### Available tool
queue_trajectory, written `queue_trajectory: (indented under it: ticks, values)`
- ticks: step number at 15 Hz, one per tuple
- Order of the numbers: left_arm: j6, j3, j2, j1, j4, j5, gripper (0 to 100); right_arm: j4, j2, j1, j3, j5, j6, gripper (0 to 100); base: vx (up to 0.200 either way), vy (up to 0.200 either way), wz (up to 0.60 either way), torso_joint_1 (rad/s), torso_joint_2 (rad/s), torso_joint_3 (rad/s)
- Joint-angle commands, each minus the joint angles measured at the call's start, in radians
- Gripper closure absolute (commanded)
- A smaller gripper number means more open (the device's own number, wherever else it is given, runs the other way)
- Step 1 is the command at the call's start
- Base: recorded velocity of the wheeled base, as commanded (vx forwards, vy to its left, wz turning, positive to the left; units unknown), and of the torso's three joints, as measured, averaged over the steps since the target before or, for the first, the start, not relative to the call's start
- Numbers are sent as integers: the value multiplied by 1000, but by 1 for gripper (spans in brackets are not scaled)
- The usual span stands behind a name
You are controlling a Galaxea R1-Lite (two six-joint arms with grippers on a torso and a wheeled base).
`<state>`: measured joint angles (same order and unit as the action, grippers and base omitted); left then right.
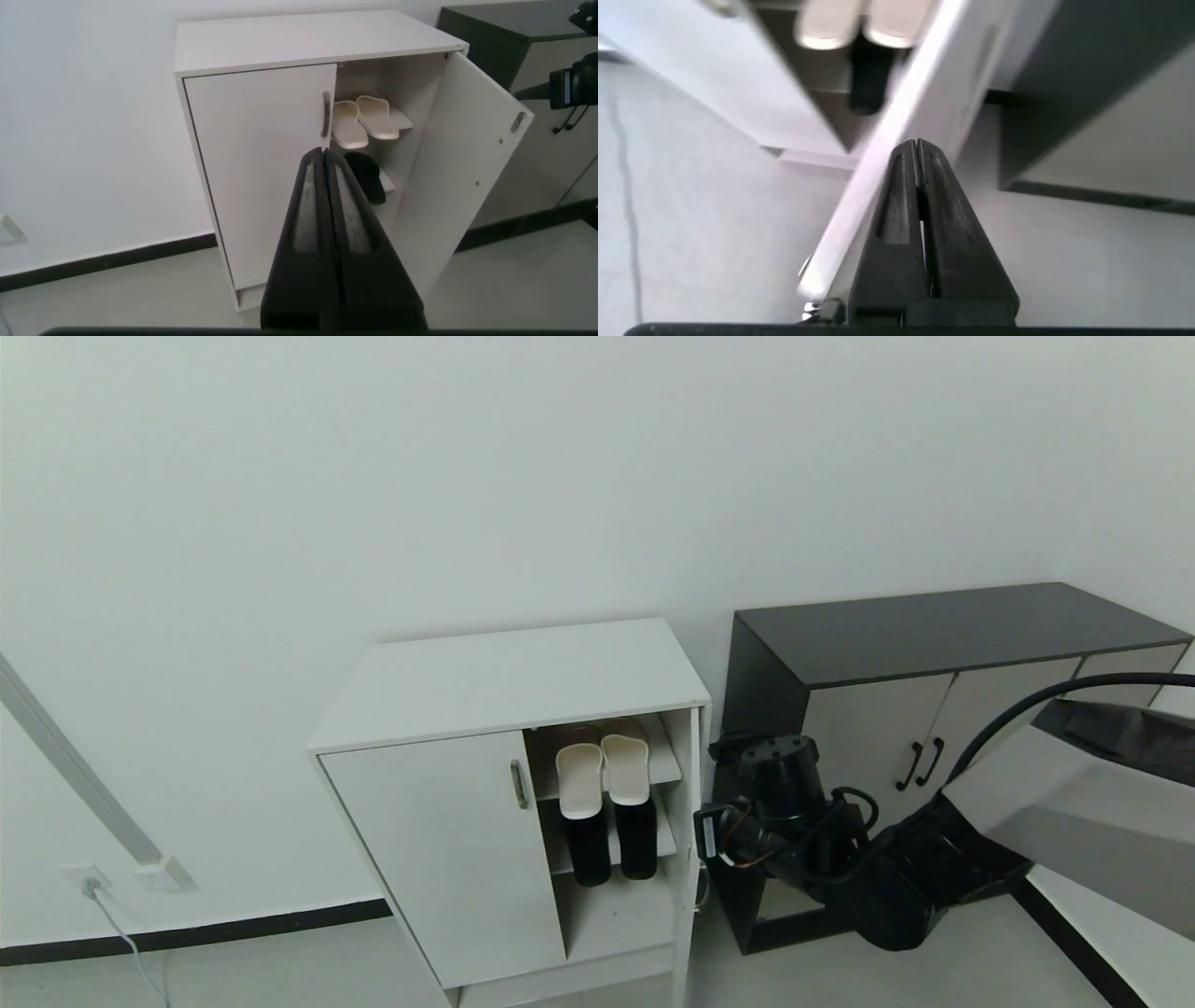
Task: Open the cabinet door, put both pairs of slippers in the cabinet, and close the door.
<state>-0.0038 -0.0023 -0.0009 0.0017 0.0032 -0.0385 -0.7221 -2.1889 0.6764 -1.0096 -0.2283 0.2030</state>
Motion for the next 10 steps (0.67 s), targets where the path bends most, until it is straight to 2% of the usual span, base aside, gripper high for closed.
queue_trajectory:
  ticks: [1,3,5,10]
  values:
    - [-1,-1,1,0,0,0,100,1,12,35,0,3,1,100,0,0,0,0,0,0]
    - [-1,1,1,0,0,0,100,-3,18,75,14,18,6,100,0,0,0,0,0,0]
    - [-1,-1,1,0,0,0,100,-28,58,106,45,90,38,100,0,0,0,0,0,0]
    - [-1,1,1,0,0,0,100,-63,184,88,170,181,-19,100,0,0,0,0,0,0]
